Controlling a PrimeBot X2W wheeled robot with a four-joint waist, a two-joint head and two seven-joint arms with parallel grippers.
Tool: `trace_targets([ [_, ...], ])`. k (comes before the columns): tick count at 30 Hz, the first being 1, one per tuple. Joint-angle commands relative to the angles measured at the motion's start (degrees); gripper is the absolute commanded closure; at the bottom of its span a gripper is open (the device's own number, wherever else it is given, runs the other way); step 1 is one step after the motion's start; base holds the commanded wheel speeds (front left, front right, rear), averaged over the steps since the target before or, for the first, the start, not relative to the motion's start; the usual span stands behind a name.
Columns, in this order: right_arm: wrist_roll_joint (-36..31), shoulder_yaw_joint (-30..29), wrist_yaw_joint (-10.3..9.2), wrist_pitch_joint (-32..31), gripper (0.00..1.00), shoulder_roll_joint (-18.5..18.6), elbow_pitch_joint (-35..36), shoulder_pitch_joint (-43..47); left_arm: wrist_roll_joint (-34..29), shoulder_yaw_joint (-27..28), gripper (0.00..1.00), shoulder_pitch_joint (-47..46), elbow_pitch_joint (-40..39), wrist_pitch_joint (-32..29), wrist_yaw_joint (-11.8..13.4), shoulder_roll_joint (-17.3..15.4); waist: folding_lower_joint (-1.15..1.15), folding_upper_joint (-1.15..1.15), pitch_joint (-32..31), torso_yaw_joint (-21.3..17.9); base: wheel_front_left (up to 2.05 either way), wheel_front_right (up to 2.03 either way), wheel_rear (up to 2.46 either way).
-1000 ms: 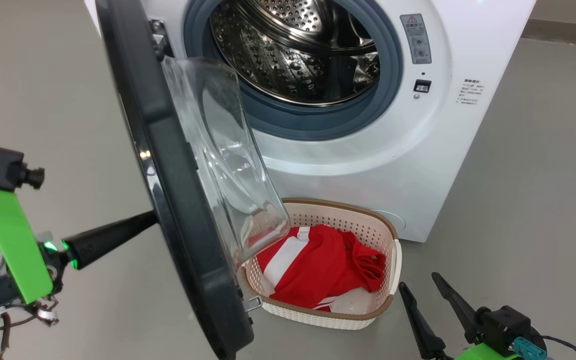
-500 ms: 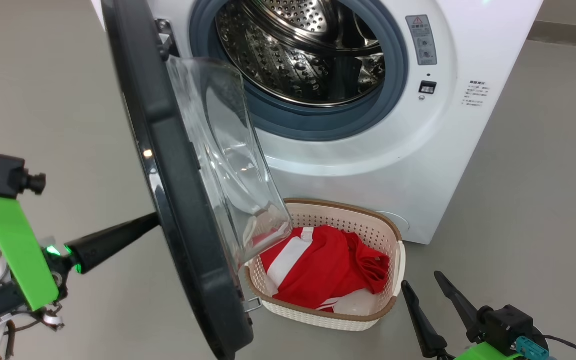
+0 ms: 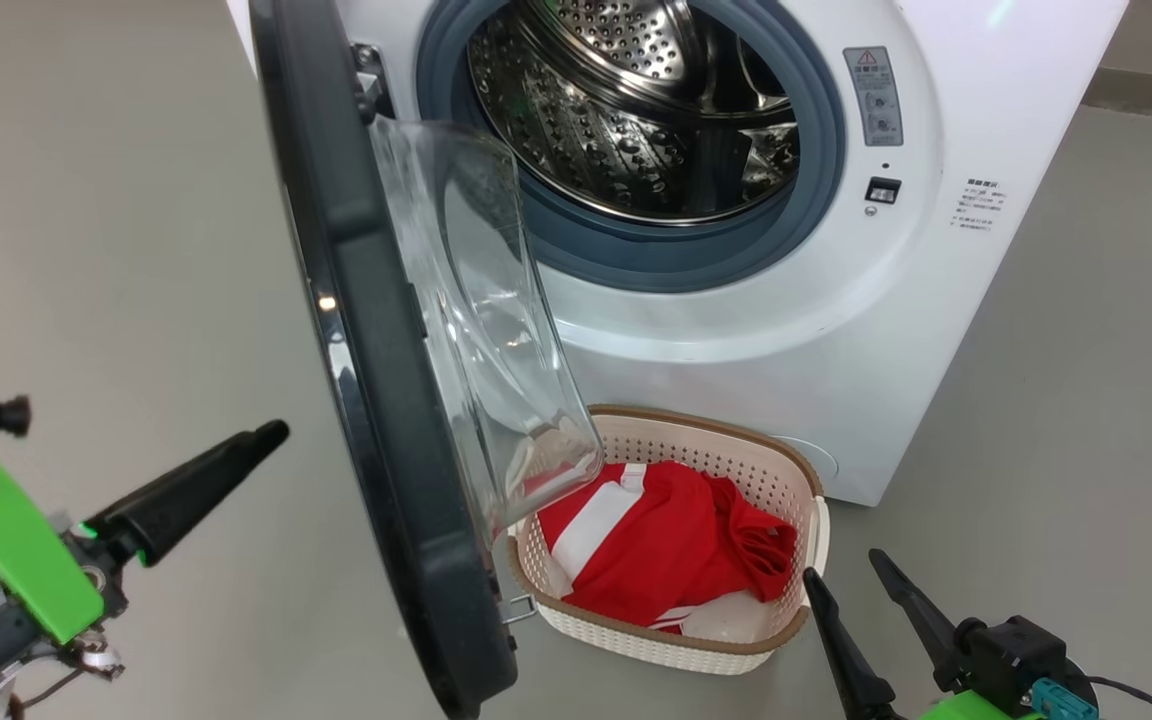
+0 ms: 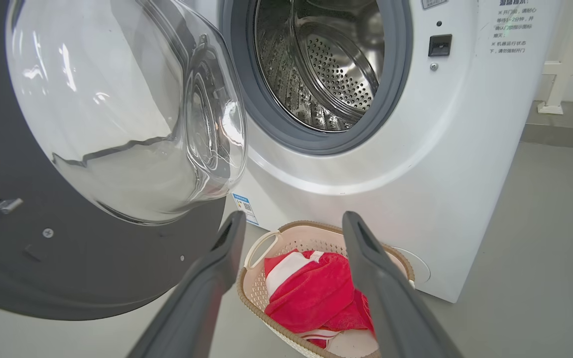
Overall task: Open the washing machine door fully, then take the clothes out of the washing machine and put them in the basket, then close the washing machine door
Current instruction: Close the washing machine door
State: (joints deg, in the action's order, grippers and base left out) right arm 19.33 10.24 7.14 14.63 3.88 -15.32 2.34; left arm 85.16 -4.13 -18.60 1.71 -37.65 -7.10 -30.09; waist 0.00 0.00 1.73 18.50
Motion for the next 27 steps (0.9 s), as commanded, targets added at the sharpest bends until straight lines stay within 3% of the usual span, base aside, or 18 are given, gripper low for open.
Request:
trace_targets([
  [1, -0.7, 1.43, 0.35, 0.37, 0.0, 0.46, 1.37, -0.42, -0.94, 3.22, 0.0, -0.93, -0.66, 1.29, -0.38, -2.67, 0.0, 0.0, -0.17, 0.13, 0.0, 0.0, 0.0],
  [13, -0.57, 1.71, 0.35, 0.37, 0.0, 0.76, 1.49, -0.46, -4.96, 2.24, 0.0, 6.32, 3.33, 17.43, -0.38, -3.53, 0.0, 0.0, -0.61, 0.5, 0.0, 0.0, 0.0],
  [27, -0.45, 1.67, 0.35, 0.37, 0.0, 0.79, 1.48, -0.58, -7.24, -5.14, 0.0, 13.93, 10.17, 35.75, -0.38, -4.1, 0.0, 0.0, -0.56, 0.4, 0.0, 0.0, 0.0],
])
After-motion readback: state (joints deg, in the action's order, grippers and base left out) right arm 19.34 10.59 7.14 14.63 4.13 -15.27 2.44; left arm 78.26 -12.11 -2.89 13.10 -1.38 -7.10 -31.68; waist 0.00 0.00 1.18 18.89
